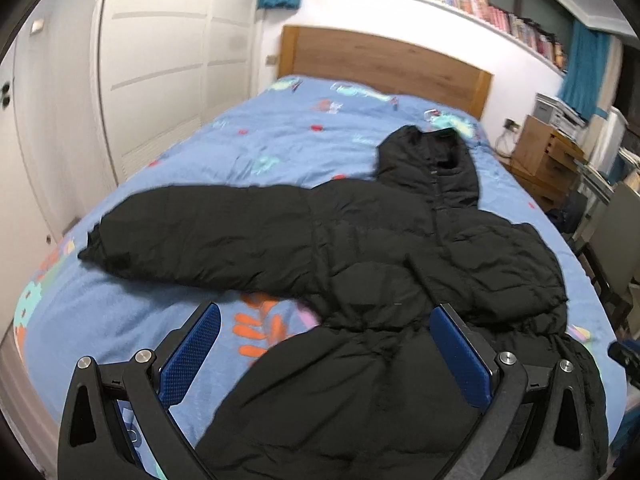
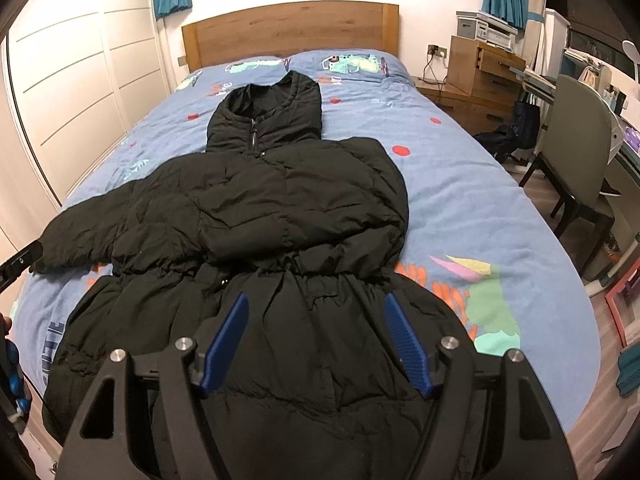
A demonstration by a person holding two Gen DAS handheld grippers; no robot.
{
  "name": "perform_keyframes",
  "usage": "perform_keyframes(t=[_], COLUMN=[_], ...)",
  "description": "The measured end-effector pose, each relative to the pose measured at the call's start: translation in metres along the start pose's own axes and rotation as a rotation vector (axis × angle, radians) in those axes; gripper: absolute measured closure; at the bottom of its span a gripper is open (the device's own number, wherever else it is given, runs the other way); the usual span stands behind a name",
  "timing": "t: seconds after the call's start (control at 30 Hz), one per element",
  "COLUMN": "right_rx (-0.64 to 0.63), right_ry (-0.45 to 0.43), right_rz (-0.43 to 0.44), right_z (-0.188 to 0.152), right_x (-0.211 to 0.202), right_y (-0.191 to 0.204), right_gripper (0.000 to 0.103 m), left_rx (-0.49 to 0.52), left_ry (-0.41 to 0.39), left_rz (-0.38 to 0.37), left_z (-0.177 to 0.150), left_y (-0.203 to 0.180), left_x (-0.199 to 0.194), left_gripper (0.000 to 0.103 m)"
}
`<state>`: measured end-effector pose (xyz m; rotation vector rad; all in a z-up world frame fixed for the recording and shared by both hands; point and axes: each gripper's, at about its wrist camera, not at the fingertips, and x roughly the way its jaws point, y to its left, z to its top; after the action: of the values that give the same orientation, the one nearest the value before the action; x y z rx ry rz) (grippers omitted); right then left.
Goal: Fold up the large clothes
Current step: 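Reach the left tool to the other sleeve cuff and close on it, then carry the gripped sleeve across the jacket body and open the left tool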
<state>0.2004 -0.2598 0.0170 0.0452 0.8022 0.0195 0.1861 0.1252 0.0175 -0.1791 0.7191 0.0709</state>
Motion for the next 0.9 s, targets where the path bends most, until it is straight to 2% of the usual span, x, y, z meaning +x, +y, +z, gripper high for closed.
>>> perform_keyframes(t=[0.23,0.37,0.5,0.6,0.7,0.73,0.8,0.83,0.9], right_rx=[-0.016,-0.022,-0.013,-0.012,-0.021,-0.023,-0.026,-0.026,-0.026], right_ry=[0.046,0.061,0.073,0.088,0.098,0.100,0.101,0.102,0.105], right_rz=[-0.017,-0.026,-0.037,-0.045,-0.053,-0.056,-0.062,-0.064,-0.067], right_z=[-0.002,-0.001,0.001,0.001,0.001,0.001,0.001,0.001,0.000], right_x=[0.022,0.031,0.039,0.046,0.050,0.051,0.051,0.051,0.052], right_y=[0.006,0.007,0.003,0.002,0.001,0.000,0.000,-0.001,-0.004], right_gripper=[0.034,0.034,0.034,0.034,0.034,0.034,0.034,0.034,0.034], left_rx=[-0.148,-0.269,-0.435,-0.549,-0.678,-0.706,-0.764,-0.792,-0.817], left_ry=[0.096,0.127,0.144,0.155,0.145,0.137,0.124,0.122,0.126], left_rz=[0.055,0.132,0.175,0.180,0.131,0.106,0.033,-0.016,-0.050], left_z=[0.011,0.018,0.019,0.019,0.015,0.015,0.014,0.013,0.013], left_y=[0.076,0.139,0.206,0.246,0.281,0.289,0.302,0.307,0.311], left_x=[0.052,0.079,0.096,0.107,0.114,0.116,0.120,0.123,0.126], left_gripper=[0.001,0.001,0.001,0.001,0.003,0.006,0.021,0.033,0.045])
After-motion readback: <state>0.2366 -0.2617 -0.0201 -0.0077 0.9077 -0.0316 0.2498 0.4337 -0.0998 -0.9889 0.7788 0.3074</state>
